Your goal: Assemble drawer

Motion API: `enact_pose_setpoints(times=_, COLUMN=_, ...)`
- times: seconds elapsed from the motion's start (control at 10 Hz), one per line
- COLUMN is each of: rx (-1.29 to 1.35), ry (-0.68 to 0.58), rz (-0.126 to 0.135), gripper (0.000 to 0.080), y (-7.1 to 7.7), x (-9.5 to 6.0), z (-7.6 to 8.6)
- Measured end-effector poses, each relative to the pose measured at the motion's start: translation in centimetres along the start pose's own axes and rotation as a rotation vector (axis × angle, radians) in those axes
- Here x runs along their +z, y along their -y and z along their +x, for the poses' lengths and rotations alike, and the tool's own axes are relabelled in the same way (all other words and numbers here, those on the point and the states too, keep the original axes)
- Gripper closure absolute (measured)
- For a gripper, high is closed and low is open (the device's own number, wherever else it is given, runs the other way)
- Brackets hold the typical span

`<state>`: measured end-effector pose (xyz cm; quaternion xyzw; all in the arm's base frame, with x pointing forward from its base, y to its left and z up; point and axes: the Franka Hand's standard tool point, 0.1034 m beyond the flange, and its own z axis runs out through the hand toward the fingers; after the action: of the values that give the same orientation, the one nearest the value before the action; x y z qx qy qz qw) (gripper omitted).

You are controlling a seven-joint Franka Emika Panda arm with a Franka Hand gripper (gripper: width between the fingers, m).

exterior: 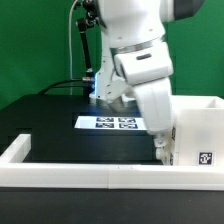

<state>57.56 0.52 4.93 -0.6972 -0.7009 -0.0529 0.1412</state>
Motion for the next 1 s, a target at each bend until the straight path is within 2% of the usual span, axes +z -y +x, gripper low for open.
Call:
enact_pose_setpoints(times=0.1, rx=-0.002, ry=0.006, rz=0.011, gripper=0.0150, y=0.2, x=-0.5, z=-2.3)
enact_pose_setpoints(times=0.2, rx=0.001, ry=0.015, rz=0.004, gripper=0.0150, y=0.2, x=-1.0, z=-4.2)
enact_pose_setpoints(times=1.0, rx=0.014, ry=0.014, rz=0.006, gripper=0.0150, y=0.3, x=-0.8, z=-4.3)
